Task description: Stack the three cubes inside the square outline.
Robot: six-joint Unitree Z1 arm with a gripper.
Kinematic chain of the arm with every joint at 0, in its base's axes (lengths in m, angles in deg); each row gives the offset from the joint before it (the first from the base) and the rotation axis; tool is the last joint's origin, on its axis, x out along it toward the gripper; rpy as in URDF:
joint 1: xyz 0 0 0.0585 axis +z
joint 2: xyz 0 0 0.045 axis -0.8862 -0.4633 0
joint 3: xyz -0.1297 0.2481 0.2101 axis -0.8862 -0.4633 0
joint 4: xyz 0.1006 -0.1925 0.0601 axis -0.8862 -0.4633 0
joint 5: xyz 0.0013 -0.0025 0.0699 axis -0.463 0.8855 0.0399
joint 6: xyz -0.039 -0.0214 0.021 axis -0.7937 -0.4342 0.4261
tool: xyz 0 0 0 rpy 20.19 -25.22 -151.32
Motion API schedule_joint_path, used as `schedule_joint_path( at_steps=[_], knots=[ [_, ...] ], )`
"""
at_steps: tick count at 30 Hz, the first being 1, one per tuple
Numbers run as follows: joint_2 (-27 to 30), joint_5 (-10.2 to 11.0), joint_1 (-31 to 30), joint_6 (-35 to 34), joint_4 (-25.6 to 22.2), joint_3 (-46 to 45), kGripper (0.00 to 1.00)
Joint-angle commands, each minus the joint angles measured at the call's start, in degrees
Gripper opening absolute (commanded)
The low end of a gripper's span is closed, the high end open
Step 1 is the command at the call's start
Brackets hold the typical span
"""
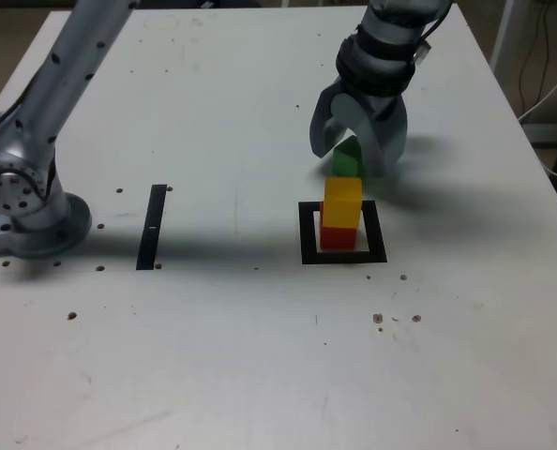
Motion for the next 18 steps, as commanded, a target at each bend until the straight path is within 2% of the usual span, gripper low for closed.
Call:
schedule_joint_path(
  at_steps=[1,18],
  knots=[
    [-0.08,0.08,-0.15,-0.09,0.00,-0.09,0.39],
    [0.31,0.13,-0.15,-0.22,-0.24,-0.11,0.39]
  ],
)
